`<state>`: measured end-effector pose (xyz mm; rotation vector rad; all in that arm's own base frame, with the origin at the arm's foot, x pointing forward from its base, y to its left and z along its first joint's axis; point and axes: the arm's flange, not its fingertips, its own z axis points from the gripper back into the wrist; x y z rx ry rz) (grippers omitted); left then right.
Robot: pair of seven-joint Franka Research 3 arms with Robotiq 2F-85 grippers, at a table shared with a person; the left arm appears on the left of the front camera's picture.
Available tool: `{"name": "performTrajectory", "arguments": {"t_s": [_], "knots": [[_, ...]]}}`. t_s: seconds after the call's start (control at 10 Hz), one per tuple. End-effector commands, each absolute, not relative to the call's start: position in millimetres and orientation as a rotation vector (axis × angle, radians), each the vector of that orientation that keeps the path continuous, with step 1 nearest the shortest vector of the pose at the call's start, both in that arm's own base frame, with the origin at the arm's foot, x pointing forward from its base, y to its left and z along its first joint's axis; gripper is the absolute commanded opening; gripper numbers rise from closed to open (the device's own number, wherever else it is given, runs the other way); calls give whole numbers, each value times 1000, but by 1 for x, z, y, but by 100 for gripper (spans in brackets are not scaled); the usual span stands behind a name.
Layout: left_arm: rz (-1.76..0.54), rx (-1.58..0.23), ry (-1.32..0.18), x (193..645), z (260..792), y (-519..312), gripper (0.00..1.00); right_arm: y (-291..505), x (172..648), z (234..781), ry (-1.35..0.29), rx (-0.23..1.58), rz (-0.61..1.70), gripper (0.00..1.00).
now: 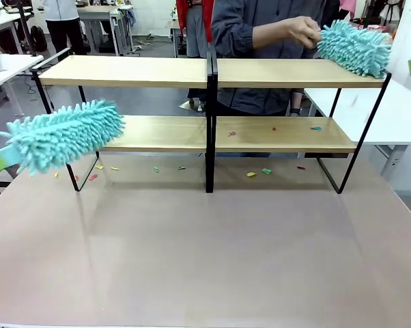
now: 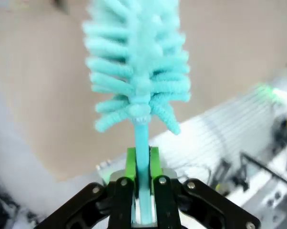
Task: Clean the shelves.
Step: Clean a randomly selected level of the Shelf with the Duster.
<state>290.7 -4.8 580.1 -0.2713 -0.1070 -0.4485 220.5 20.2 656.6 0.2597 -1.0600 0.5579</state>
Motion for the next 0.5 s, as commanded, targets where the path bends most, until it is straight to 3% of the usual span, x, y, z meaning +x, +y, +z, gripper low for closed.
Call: {"name": "performTrajectory", "arguments": {"t_s": [0.0, 0.2, 0.4], "knots": [[-771, -393, 31, 270, 611, 37, 12, 20, 220, 657, -1059, 261, 557, 100], [-929, -583, -58, 247, 637, 76, 12, 20, 220, 657, -1059, 261, 557, 100], [-833, -713, -292, 235, 664, 125, 12, 20, 220, 657, -1059, 261, 557, 100]]}}
